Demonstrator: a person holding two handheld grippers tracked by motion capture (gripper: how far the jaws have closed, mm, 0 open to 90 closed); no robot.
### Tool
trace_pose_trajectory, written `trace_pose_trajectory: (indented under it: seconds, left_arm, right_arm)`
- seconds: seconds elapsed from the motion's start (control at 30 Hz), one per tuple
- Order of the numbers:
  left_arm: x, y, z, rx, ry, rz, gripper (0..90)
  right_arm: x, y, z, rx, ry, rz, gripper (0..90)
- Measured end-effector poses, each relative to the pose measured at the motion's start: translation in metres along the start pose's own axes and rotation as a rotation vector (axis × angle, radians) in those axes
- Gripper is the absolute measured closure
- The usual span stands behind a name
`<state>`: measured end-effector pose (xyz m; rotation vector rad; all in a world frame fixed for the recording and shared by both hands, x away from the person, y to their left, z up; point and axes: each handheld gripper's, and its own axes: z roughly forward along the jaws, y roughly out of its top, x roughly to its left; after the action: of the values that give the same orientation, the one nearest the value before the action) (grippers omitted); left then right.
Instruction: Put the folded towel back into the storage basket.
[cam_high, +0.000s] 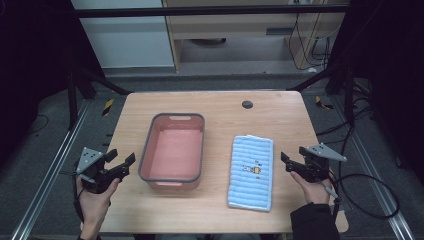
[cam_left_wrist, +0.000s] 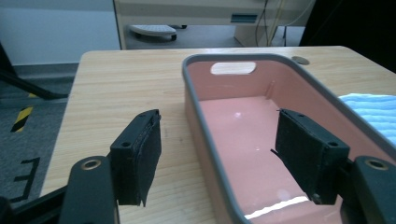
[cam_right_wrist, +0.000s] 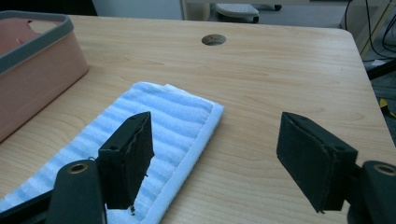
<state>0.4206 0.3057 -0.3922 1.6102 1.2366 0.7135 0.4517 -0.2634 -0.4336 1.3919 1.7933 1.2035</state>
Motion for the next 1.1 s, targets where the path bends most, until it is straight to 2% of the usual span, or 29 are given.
trace_pose_trajectory:
  seconds: [0.3,0.4,0.67,0.93,1.1]
  left_arm:
    - [-0.027,0.002,0.003,0.009,-0.059,0.027,29.4]
    - [-0.035,0.002,0.005,0.012,-0.069,0.050,29.5]
    - [-0.052,0.002,0.007,0.012,-0.095,0.068,30.3]
    - [-0.072,0.005,0.013,0.011,-0.116,0.111,30.6]
    - [-0.083,0.007,0.018,0.008,-0.136,0.131,30.8]
  right_arm:
    - [-0.001,0.006,-0.003,-0.024,-0.001,-0.013,27.8]
    - [-0.002,0.007,-0.004,-0.028,0.007,-0.013,27.8]
    - [-0.002,0.012,-0.004,-0.029,0.017,-0.028,28.0]
    - [0.000,0.025,-0.003,-0.060,0.025,-0.022,28.0]
    - [0.001,0.031,-0.001,-0.044,0.036,-0.022,27.7]
